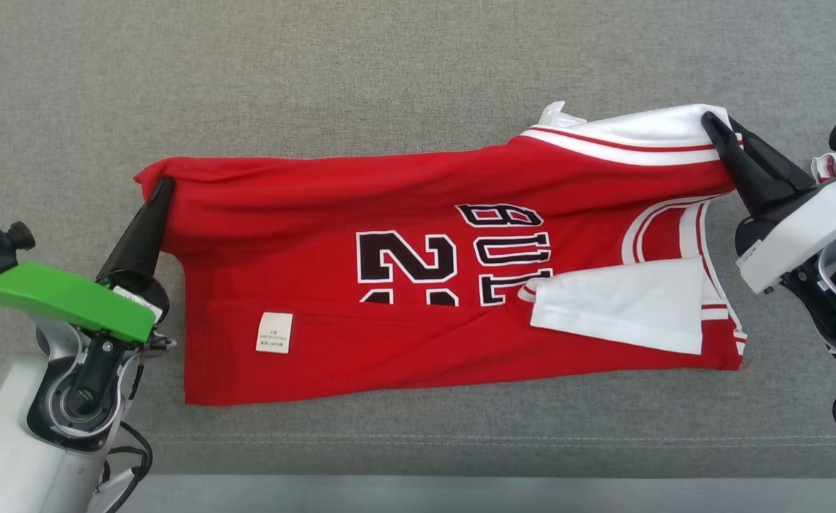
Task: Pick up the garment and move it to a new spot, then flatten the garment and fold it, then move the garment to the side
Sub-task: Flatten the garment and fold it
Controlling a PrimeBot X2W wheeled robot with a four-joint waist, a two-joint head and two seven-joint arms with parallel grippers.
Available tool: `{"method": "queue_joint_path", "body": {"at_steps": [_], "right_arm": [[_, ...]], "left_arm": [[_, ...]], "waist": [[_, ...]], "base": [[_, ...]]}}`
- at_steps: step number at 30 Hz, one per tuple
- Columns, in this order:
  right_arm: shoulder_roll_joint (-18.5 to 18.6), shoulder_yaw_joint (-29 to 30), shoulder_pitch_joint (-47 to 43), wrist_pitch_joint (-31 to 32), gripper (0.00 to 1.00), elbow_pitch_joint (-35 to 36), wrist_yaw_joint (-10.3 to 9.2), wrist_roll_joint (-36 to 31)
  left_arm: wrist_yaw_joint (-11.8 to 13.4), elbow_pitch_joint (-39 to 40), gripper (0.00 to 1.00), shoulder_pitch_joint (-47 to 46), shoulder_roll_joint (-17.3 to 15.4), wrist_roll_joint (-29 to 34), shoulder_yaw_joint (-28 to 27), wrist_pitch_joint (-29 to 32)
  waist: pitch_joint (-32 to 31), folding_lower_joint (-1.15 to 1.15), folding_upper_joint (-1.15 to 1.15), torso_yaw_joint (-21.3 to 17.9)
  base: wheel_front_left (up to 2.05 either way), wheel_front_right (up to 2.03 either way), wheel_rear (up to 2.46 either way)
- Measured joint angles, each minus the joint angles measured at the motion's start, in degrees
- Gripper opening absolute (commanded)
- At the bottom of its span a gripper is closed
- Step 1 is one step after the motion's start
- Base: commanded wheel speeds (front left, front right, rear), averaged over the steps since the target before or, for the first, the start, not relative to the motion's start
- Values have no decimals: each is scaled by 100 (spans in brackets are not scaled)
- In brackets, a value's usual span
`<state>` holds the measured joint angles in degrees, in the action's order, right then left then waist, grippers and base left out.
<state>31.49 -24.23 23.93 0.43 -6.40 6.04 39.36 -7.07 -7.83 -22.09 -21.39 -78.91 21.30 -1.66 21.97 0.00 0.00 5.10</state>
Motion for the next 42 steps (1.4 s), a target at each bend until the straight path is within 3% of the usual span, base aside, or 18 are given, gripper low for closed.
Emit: {"method": "queue_joint_path", "body": {"at_steps": [29, 42], "right_arm": [[40, 81, -653, -346, 0, 92, 42, 179], [-172, 37, -1533, -623, 0, 221, -138, 316]], "left_arm": [[0, 385, 0, 687, -279, -258, 119, -165], [0, 461, 0, 1337, -285, -468, 126, -392]], "waist": [[-300, 0, 0, -52], [-354, 0, 0, -90]], "base": [[0, 0, 0], [0, 0, 0]]}}
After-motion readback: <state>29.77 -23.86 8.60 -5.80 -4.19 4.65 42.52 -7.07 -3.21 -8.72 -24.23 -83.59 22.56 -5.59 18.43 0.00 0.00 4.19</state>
